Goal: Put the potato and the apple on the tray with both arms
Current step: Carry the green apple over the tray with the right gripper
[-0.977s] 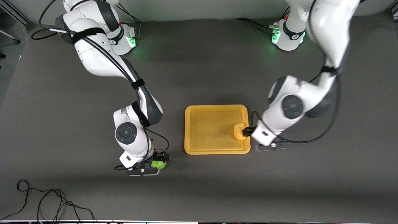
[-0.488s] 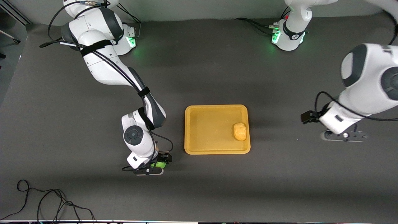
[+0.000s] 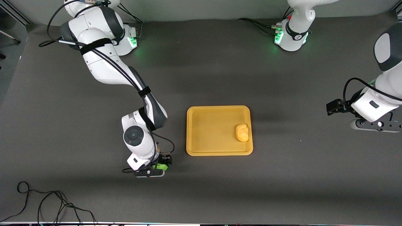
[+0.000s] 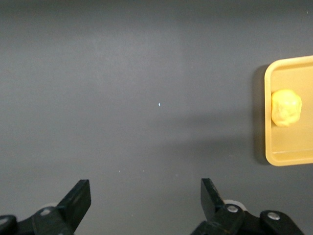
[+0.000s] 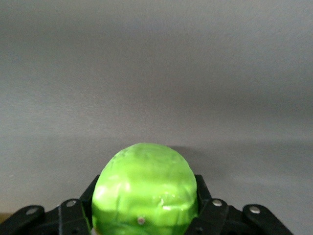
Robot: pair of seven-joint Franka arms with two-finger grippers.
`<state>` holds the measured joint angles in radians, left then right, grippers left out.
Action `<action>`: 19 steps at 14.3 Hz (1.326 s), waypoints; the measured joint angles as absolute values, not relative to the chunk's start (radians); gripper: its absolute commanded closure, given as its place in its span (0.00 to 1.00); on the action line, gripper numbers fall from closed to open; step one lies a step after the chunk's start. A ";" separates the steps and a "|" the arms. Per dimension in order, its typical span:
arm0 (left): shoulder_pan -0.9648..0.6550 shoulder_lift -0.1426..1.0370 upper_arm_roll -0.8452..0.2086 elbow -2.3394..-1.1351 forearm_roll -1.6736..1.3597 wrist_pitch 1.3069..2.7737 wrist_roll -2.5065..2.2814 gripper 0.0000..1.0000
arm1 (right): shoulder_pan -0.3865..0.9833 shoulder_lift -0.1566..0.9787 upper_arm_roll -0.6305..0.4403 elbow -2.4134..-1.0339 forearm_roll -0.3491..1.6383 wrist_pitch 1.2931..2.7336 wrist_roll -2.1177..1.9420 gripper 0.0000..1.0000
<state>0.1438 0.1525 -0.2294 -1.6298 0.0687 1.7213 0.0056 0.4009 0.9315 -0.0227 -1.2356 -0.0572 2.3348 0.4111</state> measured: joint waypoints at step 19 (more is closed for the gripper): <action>0.019 0.077 -0.008 -1.641 0.040 1.683 0.105 0.01 | 0.828 0.941 -0.013 -1.079 -0.167 2.110 1.119 0.54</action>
